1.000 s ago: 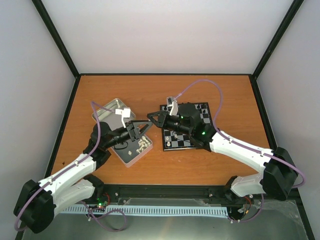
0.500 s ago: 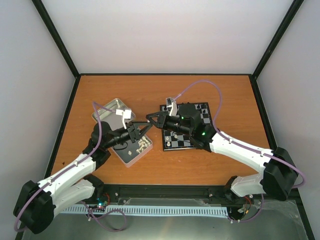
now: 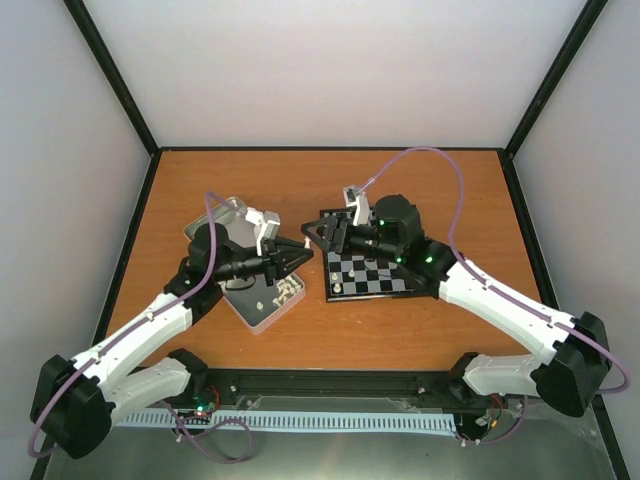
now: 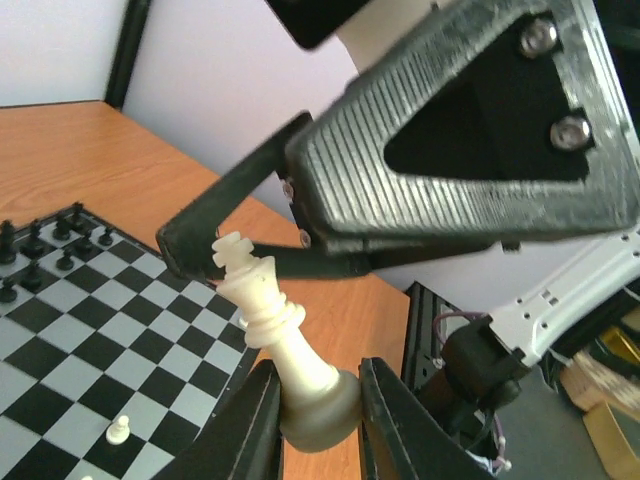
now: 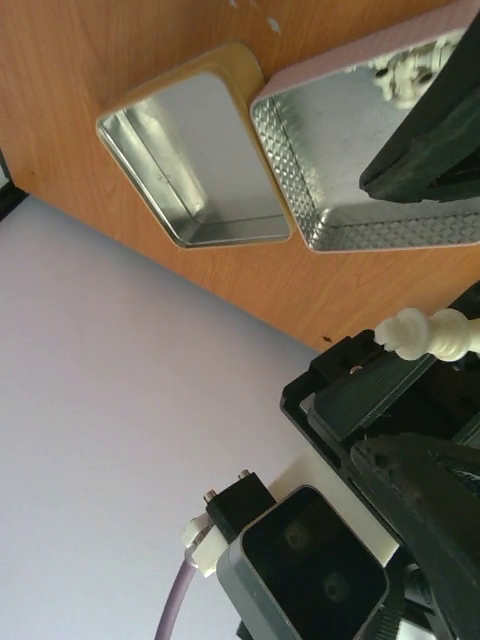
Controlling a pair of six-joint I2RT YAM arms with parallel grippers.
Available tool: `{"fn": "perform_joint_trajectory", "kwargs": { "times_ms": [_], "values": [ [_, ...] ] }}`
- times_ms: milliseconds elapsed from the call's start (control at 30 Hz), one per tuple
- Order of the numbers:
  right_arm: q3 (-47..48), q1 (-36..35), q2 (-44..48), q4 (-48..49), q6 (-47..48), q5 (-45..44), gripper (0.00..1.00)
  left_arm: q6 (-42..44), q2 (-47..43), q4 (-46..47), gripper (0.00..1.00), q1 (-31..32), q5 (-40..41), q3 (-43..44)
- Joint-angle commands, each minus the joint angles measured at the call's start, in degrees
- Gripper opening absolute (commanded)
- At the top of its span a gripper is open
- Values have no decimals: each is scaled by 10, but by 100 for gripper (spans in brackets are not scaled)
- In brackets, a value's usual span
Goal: Set up the chess pieces on the board
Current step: Place the chess piece on the chessboard.
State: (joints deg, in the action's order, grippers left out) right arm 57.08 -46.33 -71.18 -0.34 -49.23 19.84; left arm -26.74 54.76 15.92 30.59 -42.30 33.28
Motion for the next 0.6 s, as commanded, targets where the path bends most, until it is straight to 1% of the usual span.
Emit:
{"fn": "perform_joint_trajectory", "kwargs": {
  "times_ms": [0, 133, 233, 300, 433, 567],
  "values": [
    [60, 25, 31, -123, 116, 43, 65, 106, 31, -39, 10, -3, -96, 55],
    [131, 40, 24, -249, 211, 80, 66, 167, 56, -79, 8, -2, -148, 86],
    [147, 52, 25, -290, 250, 124, 65, 211, 71, -94, 8, -2, -191, 106],
    [158, 55, 22, -316, 263, 135, 65, 236, 78, -105, 8, -2, -212, 122],
    [155, 56, 21, -333, 273, 152, 64, 265, 87, -111, 8, -2, -239, 138],
    [147, 56, 17, -327, 274, 195, 59, 286, 101, -133, 8, -2, -249, 152]
  ]
}}
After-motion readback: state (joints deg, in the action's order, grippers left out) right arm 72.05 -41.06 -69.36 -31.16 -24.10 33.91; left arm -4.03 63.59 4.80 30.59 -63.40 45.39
